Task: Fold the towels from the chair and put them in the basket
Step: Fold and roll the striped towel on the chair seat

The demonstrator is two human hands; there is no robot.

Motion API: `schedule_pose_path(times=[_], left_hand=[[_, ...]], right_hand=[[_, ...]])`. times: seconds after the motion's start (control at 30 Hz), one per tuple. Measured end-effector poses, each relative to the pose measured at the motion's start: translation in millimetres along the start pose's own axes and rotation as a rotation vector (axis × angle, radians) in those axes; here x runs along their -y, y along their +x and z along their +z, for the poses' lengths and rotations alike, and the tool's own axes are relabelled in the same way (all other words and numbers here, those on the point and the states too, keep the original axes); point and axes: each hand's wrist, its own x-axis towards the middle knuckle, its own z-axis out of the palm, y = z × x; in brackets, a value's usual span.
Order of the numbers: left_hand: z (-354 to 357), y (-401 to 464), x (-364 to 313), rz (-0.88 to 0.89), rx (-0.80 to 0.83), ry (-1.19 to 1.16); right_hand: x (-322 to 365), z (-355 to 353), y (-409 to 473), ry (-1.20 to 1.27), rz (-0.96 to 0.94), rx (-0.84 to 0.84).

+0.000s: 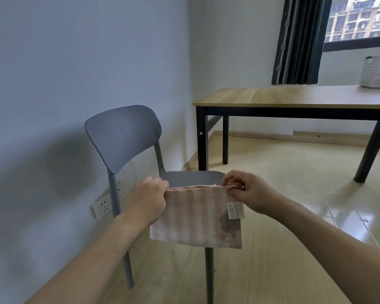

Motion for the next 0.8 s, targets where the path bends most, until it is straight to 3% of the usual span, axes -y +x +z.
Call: schedule_pose_path(times=[0.2,0.37,0.57,0.8], left_hand=[[6,-4,-2,0.009,0.074,-0.179],[9,5,7,0.082,0.155,-0.138],[43,47,31,0.079,0.316,0.069],[135,86,41,0.063,0.349,0.445]], right_hand=[[-2,6,-2,-0.337,-0.044,0.096],[-8,9,13,-0.240,0.054,0.175],[-36,25,62,-0.231,0.142,0.207],[-92,82,112,-0.377,0.230,0.146]])
